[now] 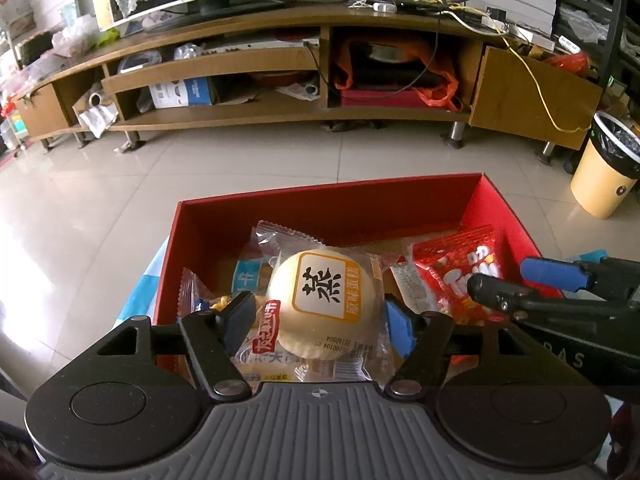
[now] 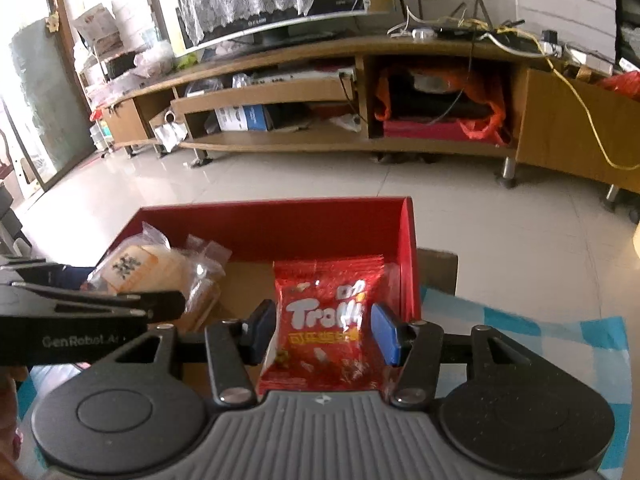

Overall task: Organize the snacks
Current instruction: 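Lower the bun and Trolli bag into the red box and open both tools, then move both tools back toward the blue packet and Kaprons box on the table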

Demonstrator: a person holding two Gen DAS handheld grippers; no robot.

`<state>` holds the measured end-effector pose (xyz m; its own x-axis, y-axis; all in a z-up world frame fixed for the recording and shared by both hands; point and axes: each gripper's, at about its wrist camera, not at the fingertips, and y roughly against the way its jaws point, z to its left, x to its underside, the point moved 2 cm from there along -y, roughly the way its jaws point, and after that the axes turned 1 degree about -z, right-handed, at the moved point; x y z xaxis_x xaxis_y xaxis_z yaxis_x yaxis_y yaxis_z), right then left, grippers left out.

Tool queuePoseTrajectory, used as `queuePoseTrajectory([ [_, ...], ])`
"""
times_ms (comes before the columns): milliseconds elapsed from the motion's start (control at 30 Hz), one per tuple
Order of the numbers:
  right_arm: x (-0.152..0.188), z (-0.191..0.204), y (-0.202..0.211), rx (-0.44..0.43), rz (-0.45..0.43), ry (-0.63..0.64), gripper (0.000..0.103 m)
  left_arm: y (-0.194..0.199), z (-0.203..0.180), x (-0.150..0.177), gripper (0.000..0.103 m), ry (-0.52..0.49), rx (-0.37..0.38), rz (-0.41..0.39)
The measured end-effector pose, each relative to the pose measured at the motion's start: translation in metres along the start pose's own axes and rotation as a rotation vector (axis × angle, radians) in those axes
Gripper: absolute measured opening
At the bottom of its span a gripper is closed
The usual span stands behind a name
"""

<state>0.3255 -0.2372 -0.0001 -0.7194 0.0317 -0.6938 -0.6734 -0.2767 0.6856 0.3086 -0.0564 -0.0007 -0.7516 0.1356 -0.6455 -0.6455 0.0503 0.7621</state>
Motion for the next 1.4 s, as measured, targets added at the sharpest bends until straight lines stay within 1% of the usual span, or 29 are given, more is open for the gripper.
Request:
queuePoseTrajectory([
  [233, 0.0, 0.001, 0.003, 0.009, 0.003, -0.001, 0.052, 0.011, -0.001, -0.004, 0.079, 0.01, 0.031, -0.03],
  [467, -0.002, -0.004, 0.017, 0.025, -0.013, -0.017, 0.052, 0.023, 0.0, -0.005, 0.079, 0.031, 0.068, -0.035],
  [733, 0.008, -0.004, 0.041, 0.035, -0.014, -0.026, 0.053, 0.044, -0.006, 0.014, 0.08, 0.017, 0.104, -0.022],
  [933, 0.028, -0.004, 0.053, 0.041, 0.022, -0.025, 0.053, 0.053, -0.012, 0.035, 0.08, 0.022, 0.137, 0.023],
  [1133, 0.051, -0.014, 0.072, 0.062, 0.052, -0.041, 0.053, 0.057, -0.023, 0.055, 0.08, 0.019, 0.184, 0.072],
  [1267, 0.063, -0.023, 0.087, 0.082, 0.066, -0.062, 0.053, 0.054, -0.034, 0.067, 0.082, 0.012, 0.214, 0.11],
  [1400, 0.076, -0.034, 0.106, 0.093, 0.071, -0.073, 0.054, 0.045, -0.049, 0.08, 0.082, 0.013, 0.222, 0.163],
])
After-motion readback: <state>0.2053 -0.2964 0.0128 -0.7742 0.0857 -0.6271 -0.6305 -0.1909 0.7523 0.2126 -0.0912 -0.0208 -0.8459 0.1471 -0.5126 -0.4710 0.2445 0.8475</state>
